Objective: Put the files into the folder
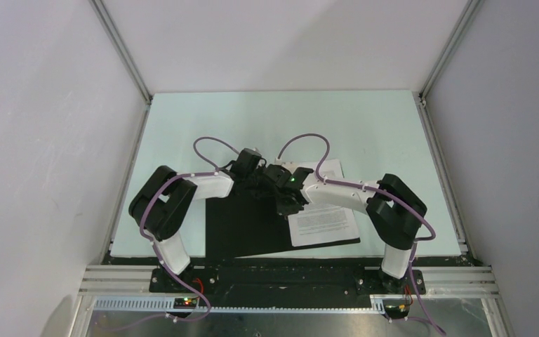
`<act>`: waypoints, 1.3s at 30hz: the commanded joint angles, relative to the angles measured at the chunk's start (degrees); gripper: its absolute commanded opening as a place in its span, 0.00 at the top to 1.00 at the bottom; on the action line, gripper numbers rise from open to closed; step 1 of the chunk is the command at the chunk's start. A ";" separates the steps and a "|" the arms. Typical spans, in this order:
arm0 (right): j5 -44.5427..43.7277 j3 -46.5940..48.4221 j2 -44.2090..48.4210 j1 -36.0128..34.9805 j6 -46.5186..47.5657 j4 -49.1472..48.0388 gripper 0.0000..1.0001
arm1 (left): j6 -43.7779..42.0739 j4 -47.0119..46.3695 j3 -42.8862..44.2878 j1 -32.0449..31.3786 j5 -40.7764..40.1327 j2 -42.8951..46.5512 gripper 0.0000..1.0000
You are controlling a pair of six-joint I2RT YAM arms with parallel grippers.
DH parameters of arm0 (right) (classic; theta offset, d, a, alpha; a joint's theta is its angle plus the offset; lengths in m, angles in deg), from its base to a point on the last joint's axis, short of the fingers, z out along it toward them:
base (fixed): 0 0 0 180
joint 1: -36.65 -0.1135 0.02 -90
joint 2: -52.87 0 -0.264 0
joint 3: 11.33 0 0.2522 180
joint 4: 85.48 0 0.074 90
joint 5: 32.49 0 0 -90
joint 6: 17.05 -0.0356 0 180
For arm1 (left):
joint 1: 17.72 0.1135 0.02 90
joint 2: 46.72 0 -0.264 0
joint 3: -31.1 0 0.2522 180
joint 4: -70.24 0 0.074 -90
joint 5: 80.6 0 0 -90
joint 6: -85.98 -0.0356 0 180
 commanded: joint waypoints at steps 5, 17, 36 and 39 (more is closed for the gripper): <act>-1.40 -3.40 -3.68 -0.05 -1.02 1.39 0.96 | 0.45 -0.54 -0.72 0.43 -0.51 -0.52 0.76; -0.98 -4.37 -6.84 0.20 -0.88 0.24 0.96 | 0.56 -0.63 -1.01 0.52 -0.57 -0.37 0.76; 2.77 -4.37 -5.42 0.02 -0.36 -4.88 0.96 | 0.99 -1.50 -1.37 0.32 -0.34 -1.00 0.76; 3.88 -3.95 -3.46 -0.07 0.20 -6.07 0.96 | 1.09 -1.51 -1.44 0.37 -0.38 -1.04 0.76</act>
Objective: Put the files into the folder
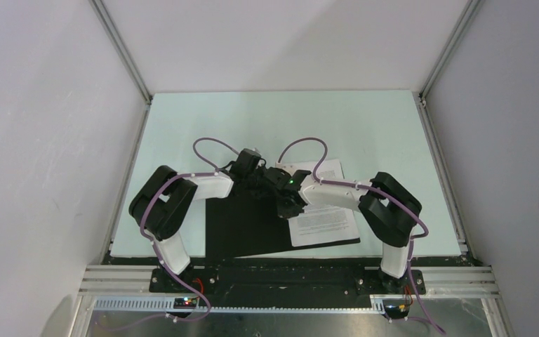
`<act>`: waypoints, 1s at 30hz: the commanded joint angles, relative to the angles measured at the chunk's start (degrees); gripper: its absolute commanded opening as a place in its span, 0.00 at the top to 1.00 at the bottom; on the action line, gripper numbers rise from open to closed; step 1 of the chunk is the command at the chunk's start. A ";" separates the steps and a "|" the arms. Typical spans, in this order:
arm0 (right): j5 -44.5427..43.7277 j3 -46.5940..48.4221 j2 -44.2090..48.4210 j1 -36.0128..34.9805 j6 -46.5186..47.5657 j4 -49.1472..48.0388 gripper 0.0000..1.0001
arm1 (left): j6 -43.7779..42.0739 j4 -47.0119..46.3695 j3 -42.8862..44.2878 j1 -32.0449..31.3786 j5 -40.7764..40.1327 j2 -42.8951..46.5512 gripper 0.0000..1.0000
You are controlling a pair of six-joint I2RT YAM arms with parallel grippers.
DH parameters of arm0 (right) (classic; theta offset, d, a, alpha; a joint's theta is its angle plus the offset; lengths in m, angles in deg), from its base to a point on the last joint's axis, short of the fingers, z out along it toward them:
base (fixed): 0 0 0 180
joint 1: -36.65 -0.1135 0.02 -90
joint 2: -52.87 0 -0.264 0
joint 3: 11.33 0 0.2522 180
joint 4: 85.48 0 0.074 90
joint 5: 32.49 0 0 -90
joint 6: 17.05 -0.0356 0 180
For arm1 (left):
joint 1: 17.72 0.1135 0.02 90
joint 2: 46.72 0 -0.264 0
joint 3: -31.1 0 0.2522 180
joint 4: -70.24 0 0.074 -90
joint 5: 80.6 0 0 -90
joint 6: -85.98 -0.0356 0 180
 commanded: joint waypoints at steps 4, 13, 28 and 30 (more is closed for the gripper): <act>3.55 -1.45 0.18 -0.18 0.39 -3.94 0.96 | 0.13 -0.07 -0.79 0.16 -0.61 -0.90 0.76; 3.44 -1.28 1.36 0.25 0.49 -3.89 0.95 | -0.34 -0.02 -0.23 0.26 -0.37 -0.43 0.74; -5.70 1.47 4.15 1.50 5.99 -1.09 0.54 | -9.37 12.40 6.83 4.99 -3.35 11.51 0.46; -6.49 2.29 2.02 1.34 7.22 -1.33 0.54 | -10.90 14.59 4.51 8.99 -3.76 17.29 0.38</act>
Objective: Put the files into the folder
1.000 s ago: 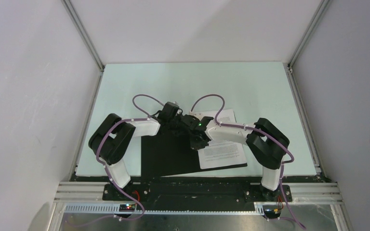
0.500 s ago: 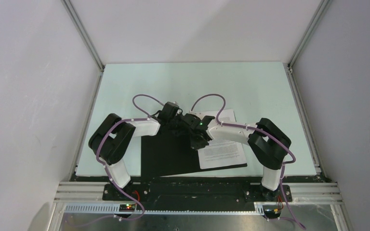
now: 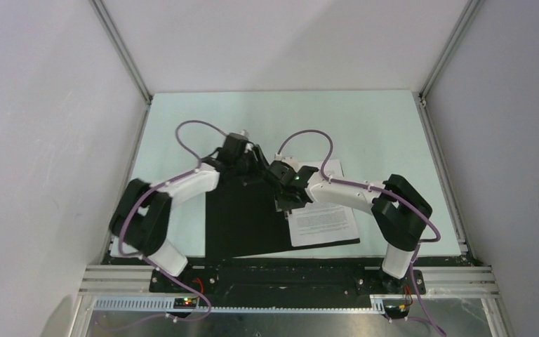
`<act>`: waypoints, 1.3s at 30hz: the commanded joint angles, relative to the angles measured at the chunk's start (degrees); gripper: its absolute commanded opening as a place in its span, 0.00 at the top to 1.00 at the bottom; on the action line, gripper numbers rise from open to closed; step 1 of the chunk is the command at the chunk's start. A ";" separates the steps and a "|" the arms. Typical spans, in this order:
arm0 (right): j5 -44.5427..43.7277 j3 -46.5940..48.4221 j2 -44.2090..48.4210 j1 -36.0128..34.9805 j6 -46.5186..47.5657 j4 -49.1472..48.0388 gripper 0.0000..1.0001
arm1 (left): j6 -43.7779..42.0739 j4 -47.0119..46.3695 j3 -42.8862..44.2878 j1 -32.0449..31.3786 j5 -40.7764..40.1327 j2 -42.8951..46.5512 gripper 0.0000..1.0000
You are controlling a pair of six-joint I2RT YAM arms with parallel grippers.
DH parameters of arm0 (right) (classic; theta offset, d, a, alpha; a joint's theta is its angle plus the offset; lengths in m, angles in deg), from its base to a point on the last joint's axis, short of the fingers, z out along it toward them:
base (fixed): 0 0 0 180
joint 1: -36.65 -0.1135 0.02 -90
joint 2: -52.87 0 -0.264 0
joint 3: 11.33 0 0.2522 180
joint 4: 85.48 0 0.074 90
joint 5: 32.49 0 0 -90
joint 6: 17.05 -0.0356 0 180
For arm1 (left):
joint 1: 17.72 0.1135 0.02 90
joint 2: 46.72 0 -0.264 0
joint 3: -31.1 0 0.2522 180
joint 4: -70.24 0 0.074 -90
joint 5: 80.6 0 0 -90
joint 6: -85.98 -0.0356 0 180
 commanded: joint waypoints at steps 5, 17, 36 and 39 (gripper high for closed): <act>-6.78 5.53 -7.10 -0.19 5.69 0.69 0.56 | -10.97 12.17 -8.97 17.96 -1.82 20.87 0.32; -5.96 8.50 -13.50 1.58 8.69 -0.02 0.77 | -17.43 19.30 -19.39 35.04 2.60 27.59 0.24; 16.34 -8.24 -3.91 14.37 12.00 -16.63 0.93 | -20.71 20.31 -15.51 36.38 10.82 16.95 0.01; 17.75 -9.06 -3.21 15.68 12.32 -17.19 0.93 | -20.89 20.23 -14.30 36.36 11.26 16.21 0.01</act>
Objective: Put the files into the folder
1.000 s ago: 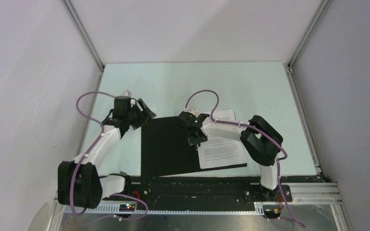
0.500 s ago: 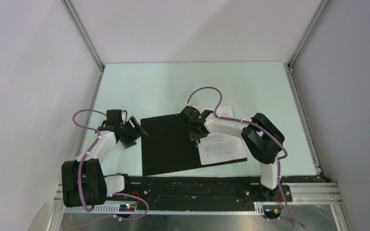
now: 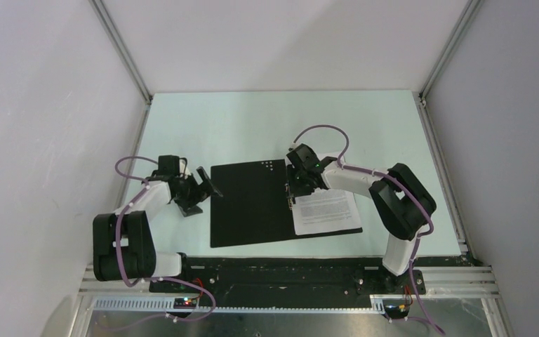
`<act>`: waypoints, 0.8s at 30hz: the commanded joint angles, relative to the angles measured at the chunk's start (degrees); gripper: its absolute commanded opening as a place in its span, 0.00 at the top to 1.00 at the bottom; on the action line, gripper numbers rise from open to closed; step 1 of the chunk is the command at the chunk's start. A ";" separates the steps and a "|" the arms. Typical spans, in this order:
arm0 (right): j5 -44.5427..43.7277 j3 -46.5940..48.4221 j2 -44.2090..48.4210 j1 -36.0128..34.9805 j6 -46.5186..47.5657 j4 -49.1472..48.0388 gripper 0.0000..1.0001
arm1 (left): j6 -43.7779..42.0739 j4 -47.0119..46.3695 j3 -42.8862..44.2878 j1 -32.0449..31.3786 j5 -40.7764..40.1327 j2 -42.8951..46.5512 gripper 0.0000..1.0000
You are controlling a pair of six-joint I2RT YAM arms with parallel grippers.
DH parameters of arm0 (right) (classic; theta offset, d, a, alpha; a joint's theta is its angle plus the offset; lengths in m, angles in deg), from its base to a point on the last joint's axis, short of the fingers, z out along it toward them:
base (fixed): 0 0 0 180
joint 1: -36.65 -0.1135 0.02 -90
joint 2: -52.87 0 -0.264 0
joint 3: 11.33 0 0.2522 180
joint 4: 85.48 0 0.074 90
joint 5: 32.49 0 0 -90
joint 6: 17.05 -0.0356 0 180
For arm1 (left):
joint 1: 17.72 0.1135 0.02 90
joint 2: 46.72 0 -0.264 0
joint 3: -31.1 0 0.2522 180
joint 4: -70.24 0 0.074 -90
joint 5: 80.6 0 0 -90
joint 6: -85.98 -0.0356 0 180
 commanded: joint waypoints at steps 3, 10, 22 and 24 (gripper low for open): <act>4.99 -3.10 -0.14 2.42 1.41 -0.51 0.93 | -1.87 -0.31 3.08 0.26 2.35 -1.77 0.00; -5.87 1.02 1.56 -2.18 -0.56 4.95 0.90 | -1.19 -0.26 2.93 -0.09 -1.39 -0.63 0.00; -18.83 13.55 -7.00 -8.87 -3.06 16.25 0.93 | 0.39 -0.23 2.46 -0.11 -4.65 2.89 0.00; -20.09 14.57 -8.20 -8.92 -3.09 17.37 0.93 | 0.55 -0.23 2.59 -0.10 -4.45 3.03 0.00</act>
